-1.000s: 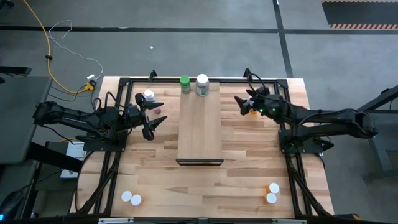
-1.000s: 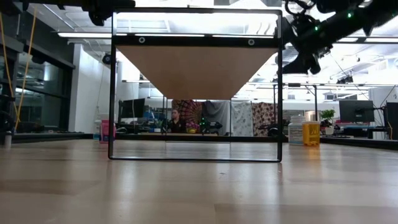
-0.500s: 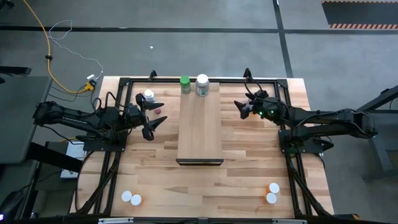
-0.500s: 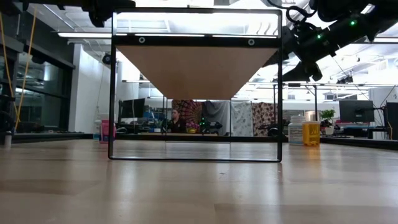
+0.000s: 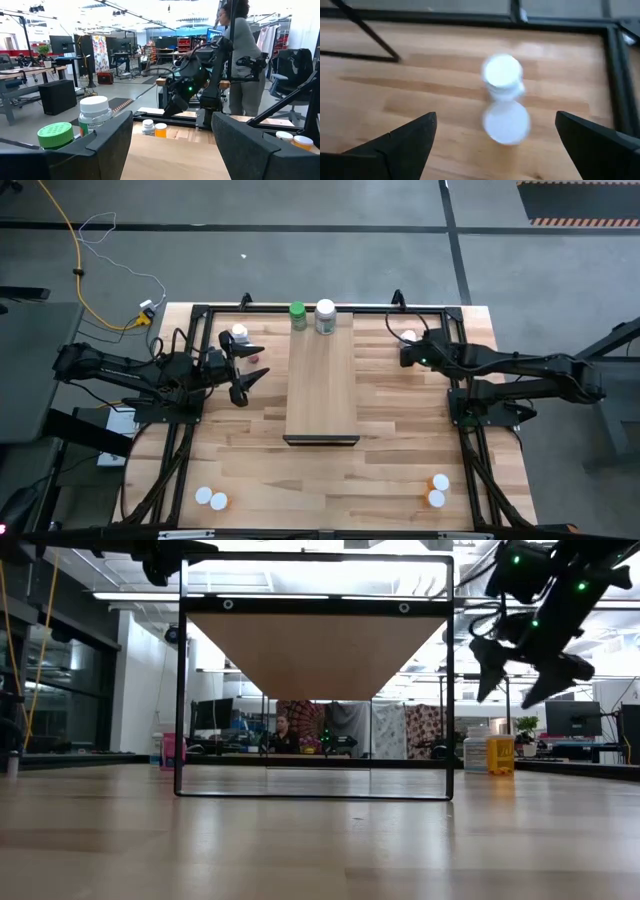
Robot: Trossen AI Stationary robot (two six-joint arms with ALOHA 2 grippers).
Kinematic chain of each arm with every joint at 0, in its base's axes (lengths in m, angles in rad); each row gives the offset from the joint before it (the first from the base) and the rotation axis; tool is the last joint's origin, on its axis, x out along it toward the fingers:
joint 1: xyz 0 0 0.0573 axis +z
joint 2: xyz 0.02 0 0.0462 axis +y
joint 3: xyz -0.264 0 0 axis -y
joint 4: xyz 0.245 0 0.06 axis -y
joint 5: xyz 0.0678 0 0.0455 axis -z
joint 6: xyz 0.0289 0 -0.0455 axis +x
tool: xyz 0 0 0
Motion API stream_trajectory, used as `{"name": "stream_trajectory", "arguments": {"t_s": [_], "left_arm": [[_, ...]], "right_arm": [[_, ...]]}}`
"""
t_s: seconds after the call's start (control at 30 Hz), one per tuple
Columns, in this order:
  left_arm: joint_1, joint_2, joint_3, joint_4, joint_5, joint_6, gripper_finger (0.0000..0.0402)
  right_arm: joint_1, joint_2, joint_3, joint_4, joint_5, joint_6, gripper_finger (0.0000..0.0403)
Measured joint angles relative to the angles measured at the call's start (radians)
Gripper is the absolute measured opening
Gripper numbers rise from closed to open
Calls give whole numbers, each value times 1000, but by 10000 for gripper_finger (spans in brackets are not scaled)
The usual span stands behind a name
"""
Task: Pick and place medicine bottles onto shelf by color
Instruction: Put the orange pill bottle on the shelf
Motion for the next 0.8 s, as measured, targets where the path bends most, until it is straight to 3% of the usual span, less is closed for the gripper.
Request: {"name": "stream_trajectory", "arguments": {"t_s": [0.5, 0.8], "left_arm": [[0, 0, 0, 0, -1, 0, 262], [0, 0, 0, 0, -3, 0, 262]], "right_arm": [[-133, 272, 0, 143, -107, -94, 398], [-172, 295, 0, 143, -107, -75, 398]]}}
